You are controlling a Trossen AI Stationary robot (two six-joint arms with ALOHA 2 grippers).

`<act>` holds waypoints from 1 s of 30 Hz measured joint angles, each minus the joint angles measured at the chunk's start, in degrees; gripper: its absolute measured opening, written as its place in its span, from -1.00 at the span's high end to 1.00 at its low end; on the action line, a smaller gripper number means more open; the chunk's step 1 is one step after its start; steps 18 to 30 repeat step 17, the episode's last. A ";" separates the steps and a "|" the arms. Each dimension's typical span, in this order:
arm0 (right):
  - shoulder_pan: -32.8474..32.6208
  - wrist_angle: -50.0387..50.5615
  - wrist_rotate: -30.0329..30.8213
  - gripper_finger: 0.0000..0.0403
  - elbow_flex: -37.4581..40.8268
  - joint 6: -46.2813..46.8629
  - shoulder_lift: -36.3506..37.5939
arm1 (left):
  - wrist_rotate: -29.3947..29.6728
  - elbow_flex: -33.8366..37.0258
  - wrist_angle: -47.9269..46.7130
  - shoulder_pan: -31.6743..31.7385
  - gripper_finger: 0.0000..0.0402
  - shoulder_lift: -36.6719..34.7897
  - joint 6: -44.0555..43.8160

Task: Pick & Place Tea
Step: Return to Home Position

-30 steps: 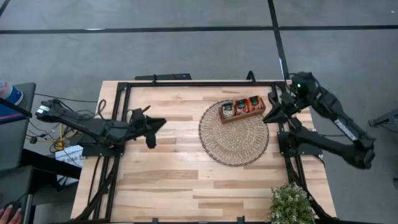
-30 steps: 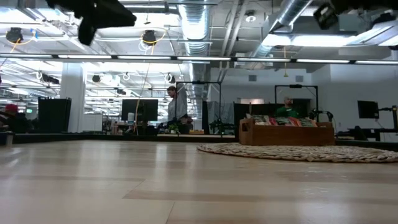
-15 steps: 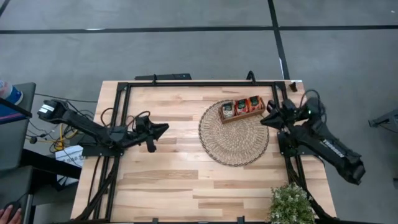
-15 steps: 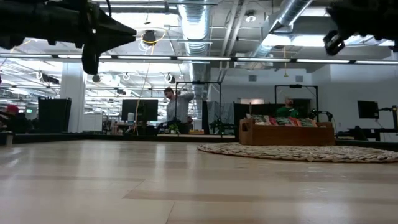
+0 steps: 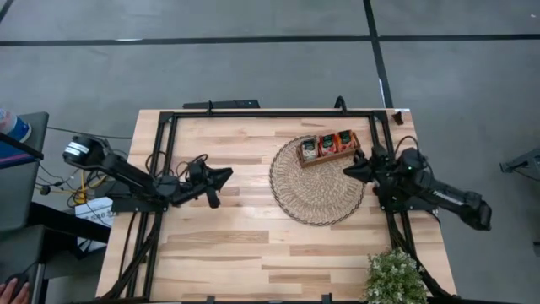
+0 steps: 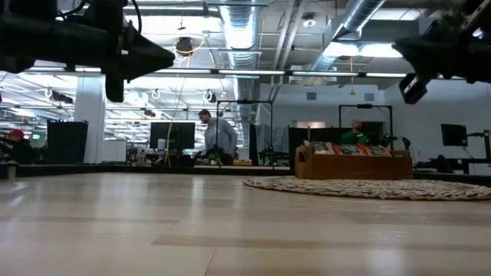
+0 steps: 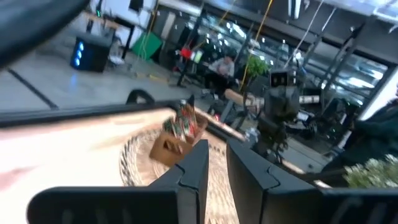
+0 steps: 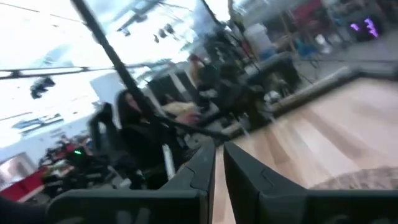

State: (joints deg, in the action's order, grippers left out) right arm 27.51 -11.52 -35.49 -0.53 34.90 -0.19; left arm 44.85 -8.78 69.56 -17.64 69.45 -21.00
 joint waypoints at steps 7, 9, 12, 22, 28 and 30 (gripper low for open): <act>-11.63 -0.58 5.75 0.86 0.04 -5.25 -0.77 | -1.59 0.69 14.71 -0.06 0.76 4.68 10.56; -13.18 -0.54 5.96 0.86 0.04 -5.19 -0.76 | -4.05 2.83 20.10 -0.05 0.76 4.30 14.01; -13.64 -1.04 6.26 0.86 0.04 -4.98 -0.17 | -6.88 6.98 20.30 -0.34 0.76 -0.98 13.78; -13.51 -1.58 5.77 0.85 -0.09 -4.41 0.07 | -8.78 8.14 12.20 -0.36 0.76 -7.94 11.05; -13.51 -1.58 5.77 0.85 -0.09 -4.41 0.07 | -8.78 8.14 12.20 -0.36 0.76 -7.94 11.05; -13.51 -1.58 5.77 0.85 -0.09 -4.41 0.07 | -8.78 8.14 12.20 -0.36 0.76 -7.94 11.05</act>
